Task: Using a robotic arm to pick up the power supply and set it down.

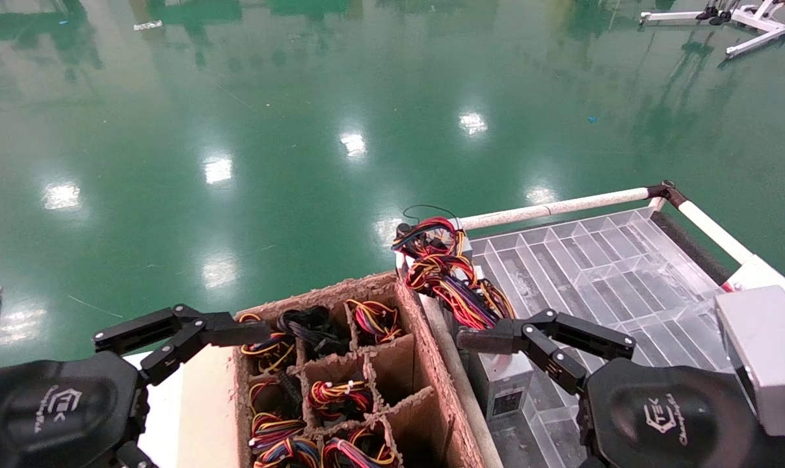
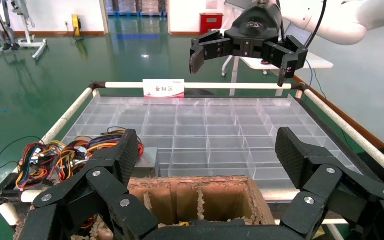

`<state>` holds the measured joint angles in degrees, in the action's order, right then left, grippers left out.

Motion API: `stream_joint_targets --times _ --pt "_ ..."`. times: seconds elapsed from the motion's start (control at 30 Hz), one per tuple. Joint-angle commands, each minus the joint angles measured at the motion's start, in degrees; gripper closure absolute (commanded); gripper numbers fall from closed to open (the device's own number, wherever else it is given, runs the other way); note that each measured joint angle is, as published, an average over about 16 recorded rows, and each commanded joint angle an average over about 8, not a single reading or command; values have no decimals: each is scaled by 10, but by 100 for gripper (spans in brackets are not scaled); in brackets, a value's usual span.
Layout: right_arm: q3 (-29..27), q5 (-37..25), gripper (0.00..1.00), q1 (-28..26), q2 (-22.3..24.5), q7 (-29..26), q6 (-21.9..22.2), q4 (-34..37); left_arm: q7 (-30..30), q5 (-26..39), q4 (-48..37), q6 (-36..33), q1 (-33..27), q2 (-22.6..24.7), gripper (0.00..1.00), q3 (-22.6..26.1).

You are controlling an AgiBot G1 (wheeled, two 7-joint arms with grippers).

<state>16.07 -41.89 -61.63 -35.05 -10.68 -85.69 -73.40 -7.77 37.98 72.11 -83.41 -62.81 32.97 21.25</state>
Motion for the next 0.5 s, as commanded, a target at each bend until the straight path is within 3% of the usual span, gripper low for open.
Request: stream_joint_targets --times 0.03,0.13,0.2,0.27,0.5 --pt "0 0 0 0 0 0 0 0 0 0 0 0 0 0 38 0" --pt "0 0 0 0 0 0 0 0 0 0 0 0 0 0 61 0" --pt "0 0 0 0 0 0 0 0 0 0 0 0 0 0 85 0" --pt "0 0 0 0 0 0 0 0 0 0 0 0 0 0 98 0" --pt "0 0 0 0 0 0 0 0 0 0 0 0 0 0 100 0"
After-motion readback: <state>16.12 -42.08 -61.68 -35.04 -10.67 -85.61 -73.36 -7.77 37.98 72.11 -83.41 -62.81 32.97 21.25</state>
